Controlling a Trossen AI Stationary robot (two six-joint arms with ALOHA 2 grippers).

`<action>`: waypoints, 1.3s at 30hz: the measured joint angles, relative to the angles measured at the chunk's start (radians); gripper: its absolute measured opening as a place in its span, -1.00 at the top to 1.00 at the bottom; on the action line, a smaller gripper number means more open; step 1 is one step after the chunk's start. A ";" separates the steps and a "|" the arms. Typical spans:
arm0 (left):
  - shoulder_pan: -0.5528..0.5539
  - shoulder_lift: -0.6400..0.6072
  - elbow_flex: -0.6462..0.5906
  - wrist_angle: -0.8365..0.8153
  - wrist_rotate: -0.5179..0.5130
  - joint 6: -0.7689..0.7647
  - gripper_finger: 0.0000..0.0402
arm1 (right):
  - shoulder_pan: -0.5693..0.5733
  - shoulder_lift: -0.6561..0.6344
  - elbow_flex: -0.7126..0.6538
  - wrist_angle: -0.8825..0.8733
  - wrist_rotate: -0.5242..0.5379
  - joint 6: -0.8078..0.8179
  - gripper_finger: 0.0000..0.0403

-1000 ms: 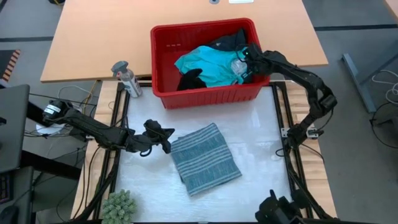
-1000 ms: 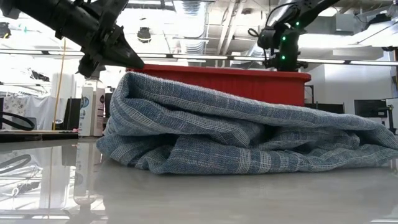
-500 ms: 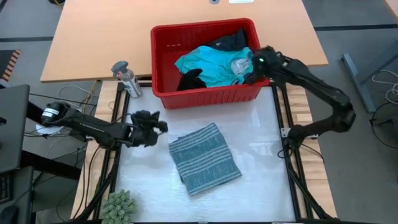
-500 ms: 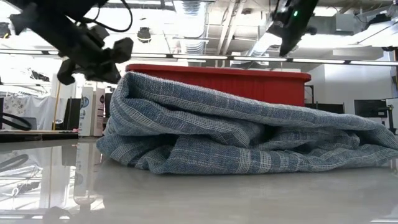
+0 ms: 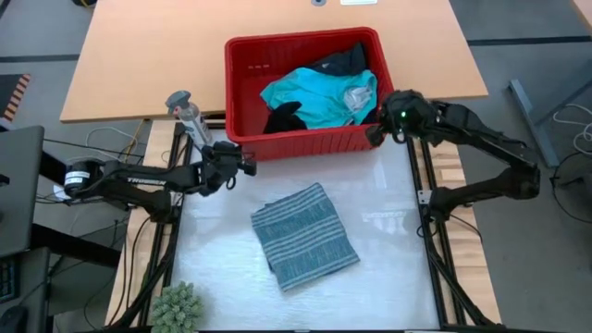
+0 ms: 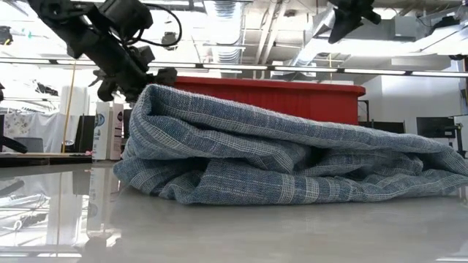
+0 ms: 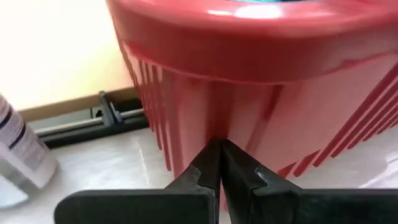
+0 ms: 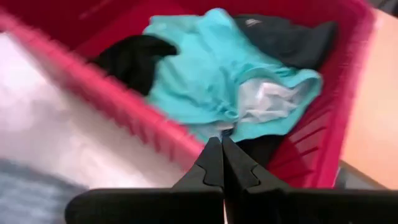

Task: Fold Laundry from Bin
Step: Adjust the red organizer bin, then move the folded patterned blue shirt to the bottom left of the table

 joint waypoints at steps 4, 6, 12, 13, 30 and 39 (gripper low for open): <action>0.067 0.017 0.000 0.055 0.074 0.092 1.00 | 0.081 0.018 0.000 -0.026 -0.004 0.047 0.93; 0.086 0.018 0.000 0.077 0.126 0.117 1.00 | 0.128 0.036 0.000 -0.041 -0.009 0.081 0.93; 0.057 -0.028 0.013 0.066 0.386 0.063 1.00 | 0.346 0.141 0.000 -0.138 -0.036 0.220 0.93; 0.041 -0.041 0.023 0.047 0.429 0.050 1.00 | 0.386 0.170 0.000 -0.162 -0.036 0.243 0.93; -0.472 -0.335 0.370 -0.204 0.456 -0.140 1.00 | 0.683 0.748 -0.126 0.117 -0.262 0.393 0.93; -0.698 -0.361 0.449 -0.266 0.258 -0.117 1.00 | 0.643 0.919 0.088 0.209 -0.296 0.226 0.93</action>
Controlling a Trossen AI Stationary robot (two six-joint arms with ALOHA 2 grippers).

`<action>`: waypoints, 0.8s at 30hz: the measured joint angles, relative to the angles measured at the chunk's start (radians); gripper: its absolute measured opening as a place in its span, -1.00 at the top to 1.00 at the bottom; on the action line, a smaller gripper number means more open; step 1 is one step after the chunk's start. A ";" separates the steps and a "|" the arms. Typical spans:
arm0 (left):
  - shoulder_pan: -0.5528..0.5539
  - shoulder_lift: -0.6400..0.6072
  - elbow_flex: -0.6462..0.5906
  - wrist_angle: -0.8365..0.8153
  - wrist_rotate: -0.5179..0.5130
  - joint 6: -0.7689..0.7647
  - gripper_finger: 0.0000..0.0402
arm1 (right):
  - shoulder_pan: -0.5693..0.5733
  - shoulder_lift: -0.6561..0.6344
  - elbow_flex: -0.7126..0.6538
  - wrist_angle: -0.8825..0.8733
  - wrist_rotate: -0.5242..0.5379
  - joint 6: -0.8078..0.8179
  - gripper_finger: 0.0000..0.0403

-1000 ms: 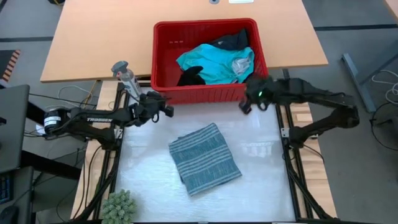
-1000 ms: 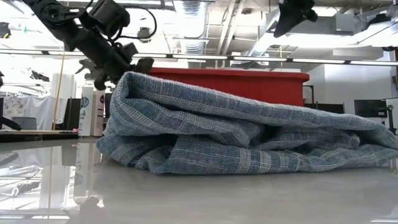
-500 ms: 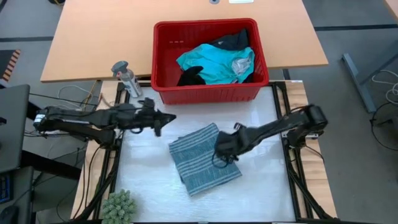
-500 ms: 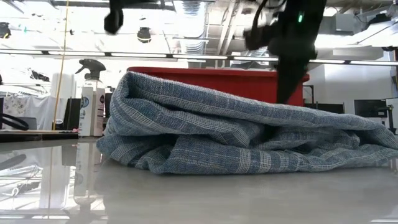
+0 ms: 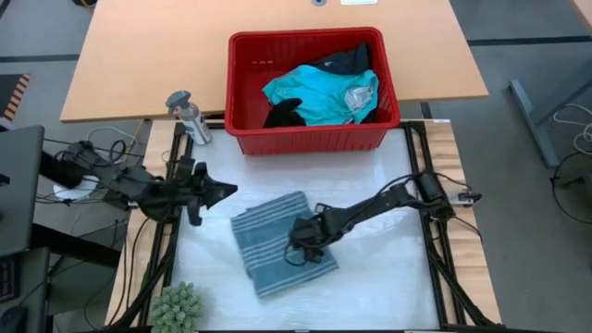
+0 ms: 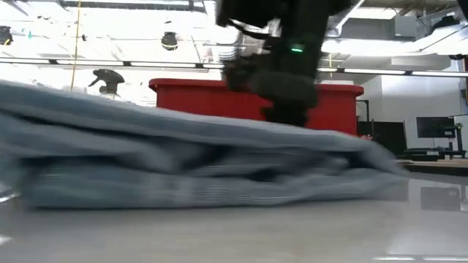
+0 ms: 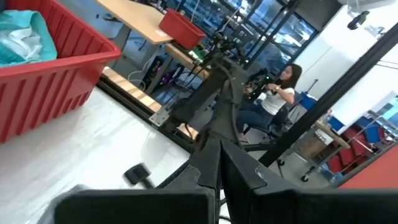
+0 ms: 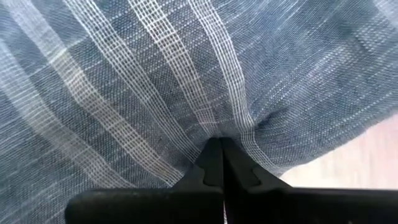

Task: Fold Laundry from Bin
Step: Move the folded patterned blue shirt to the bottom left of the table

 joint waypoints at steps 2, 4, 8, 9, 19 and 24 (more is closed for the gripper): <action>-0.028 -0.002 0.006 -0.004 -0.036 0.011 1.00 | -0.018 0.043 0.083 0.018 -0.008 -0.048 0.93; -0.047 -0.004 0.008 -0.007 -0.063 0.011 1.00 | -0.035 0.090 0.178 0.026 -0.013 -0.093 0.93; -0.071 -0.011 0.009 -0.013 -0.094 0.010 1.00 | -0.060 0.201 0.380 0.038 -0.067 -0.170 0.93; -0.075 -0.014 0.009 -0.015 -0.096 0.010 1.00 | -0.063 0.235 0.435 0.039 -0.095 -0.191 0.93; -0.077 -0.022 0.009 -0.014 -0.121 0.027 1.00 | -0.030 0.345 0.846 -0.079 -0.107 -0.429 0.93; -0.077 -0.019 0.009 -0.014 -0.129 0.032 1.00 | -0.023 0.272 0.785 -0.157 -0.069 -0.408 0.93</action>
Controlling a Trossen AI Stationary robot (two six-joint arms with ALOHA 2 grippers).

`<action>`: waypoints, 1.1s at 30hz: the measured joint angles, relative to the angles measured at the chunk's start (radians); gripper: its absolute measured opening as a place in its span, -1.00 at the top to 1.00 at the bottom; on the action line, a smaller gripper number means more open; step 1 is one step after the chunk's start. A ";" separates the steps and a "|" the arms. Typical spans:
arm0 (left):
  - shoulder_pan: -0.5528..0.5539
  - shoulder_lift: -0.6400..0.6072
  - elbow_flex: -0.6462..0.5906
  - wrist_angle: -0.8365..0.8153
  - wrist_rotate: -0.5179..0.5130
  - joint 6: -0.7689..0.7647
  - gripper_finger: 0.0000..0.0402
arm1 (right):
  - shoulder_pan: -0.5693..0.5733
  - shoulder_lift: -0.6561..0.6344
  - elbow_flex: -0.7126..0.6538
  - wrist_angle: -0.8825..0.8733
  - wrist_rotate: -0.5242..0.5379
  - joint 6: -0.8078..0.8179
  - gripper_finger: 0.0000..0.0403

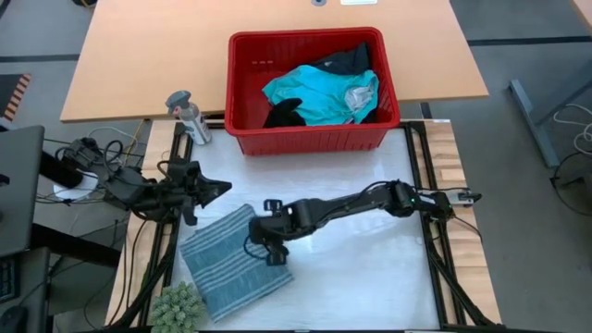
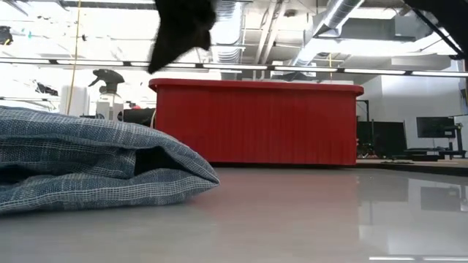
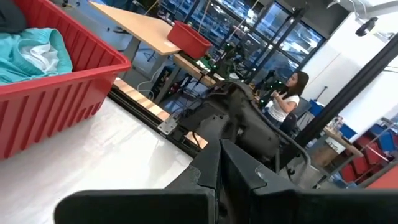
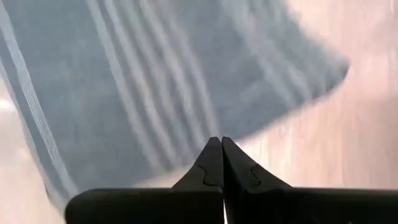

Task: Fold Laundry from Bin
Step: Move the folded patterned blue shirt to the bottom left of the table

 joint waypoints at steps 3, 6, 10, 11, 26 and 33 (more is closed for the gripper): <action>0.000 0.007 0.000 -0.002 -0.012 -0.002 1.00 | 0.012 0.000 -0.039 -0.055 0.037 0.001 0.93; 0.000 0.012 0.000 -0.002 -0.015 -0.011 1.00 | 0.024 0.007 -0.083 -0.020 0.021 0.006 0.93; -0.006 0.018 0.000 -0.035 -0.004 -0.053 1.00 | 0.040 0.006 -0.147 0.068 -0.009 0.040 0.93; -0.010 0.018 0.000 -0.045 -0.004 -0.065 1.00 | 0.043 0.006 -0.165 0.088 -0.035 0.060 0.93; -0.029 0.031 0.000 -0.138 -0.077 -0.128 1.00 | 0.039 0.004 -0.216 0.333 -0.306 0.021 0.93; -0.029 0.175 0.000 -0.271 -0.173 -0.203 1.00 | 0.060 -0.084 -0.220 0.203 -0.126 -0.024 0.93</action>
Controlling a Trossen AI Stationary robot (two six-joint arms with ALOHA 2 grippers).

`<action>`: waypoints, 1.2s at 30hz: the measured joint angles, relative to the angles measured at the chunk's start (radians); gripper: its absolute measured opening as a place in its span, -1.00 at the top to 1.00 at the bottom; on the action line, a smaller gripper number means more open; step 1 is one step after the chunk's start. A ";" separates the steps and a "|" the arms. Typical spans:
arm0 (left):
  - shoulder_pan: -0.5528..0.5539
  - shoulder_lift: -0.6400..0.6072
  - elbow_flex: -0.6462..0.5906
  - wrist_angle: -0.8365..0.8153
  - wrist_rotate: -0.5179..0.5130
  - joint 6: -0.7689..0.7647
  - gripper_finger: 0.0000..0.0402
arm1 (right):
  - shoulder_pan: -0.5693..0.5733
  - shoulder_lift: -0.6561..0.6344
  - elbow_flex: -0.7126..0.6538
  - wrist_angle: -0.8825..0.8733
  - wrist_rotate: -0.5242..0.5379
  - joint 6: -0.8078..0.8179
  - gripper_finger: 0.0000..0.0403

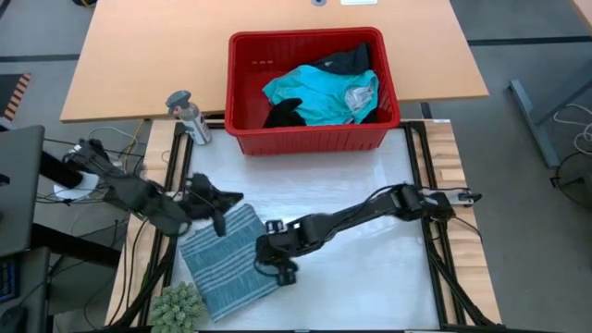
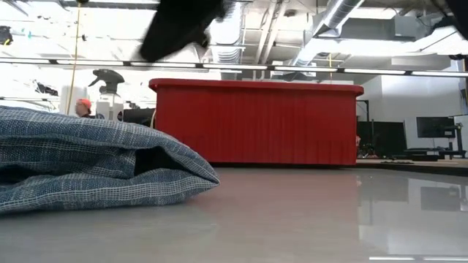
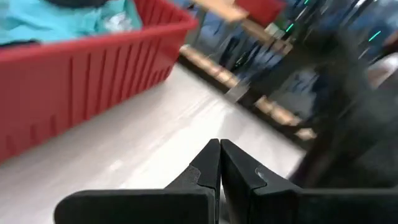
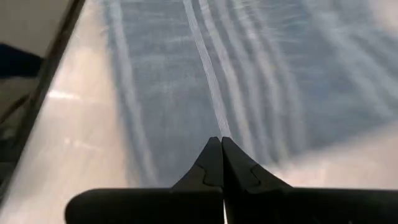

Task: Fold Laundry from Bin
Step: Move the folded patterned blue shirt to the bottom left of the table

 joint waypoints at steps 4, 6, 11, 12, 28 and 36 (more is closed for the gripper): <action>0.000 0.107 0.000 -0.011 -0.037 -0.077 1.00 | 0.010 -0.236 0.006 -0.212 0.092 -0.009 0.93; 0.000 0.167 0.000 -0.003 -0.039 -0.109 1.00 | 0.022 -0.341 0.010 -0.285 0.141 -0.005 0.93; 0.020 0.347 0.000 0.070 0.034 -0.133 1.00 | 0.056 -0.522 0.001 -0.418 0.337 0.085 0.93; 0.024 0.383 0.000 0.095 0.060 -0.134 1.00 | 0.061 -0.556 0.000 -0.436 0.372 0.111 0.93; -0.012 0.773 -0.001 0.196 0.366 -0.413 1.00 | 0.150 -0.866 0.005 -0.658 0.572 0.291 0.93; -0.101 0.775 -0.001 0.170 0.507 -0.621 1.00 | 0.165 -0.898 0.002 -0.689 0.560 0.284 0.93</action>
